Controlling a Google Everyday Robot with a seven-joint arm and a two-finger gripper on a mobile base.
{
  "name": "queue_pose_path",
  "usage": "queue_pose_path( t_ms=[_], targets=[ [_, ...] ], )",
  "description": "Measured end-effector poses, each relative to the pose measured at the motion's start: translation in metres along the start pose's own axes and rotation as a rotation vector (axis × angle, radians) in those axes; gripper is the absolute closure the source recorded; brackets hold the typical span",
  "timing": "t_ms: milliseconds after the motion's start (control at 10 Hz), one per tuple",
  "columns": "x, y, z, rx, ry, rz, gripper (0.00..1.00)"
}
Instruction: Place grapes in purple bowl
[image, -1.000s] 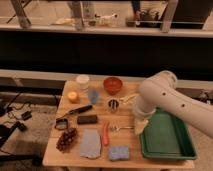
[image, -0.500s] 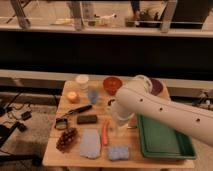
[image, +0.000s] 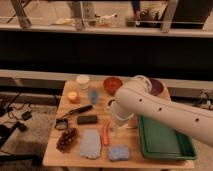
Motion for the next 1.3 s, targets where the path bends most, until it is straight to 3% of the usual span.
queue_pose_path(
  t_ms=[300, 900, 1300],
  targets=[
    [-0.018, -0.009, 0.015, 0.001, -0.019, -0.072, 0.20],
    [-0.118, -0.061, 0.064, 0.014, -0.094, -0.261, 0.20],
    [-0.171, -0.066, 0.090, -0.004, -0.181, -0.411, 0.20]
  ],
)
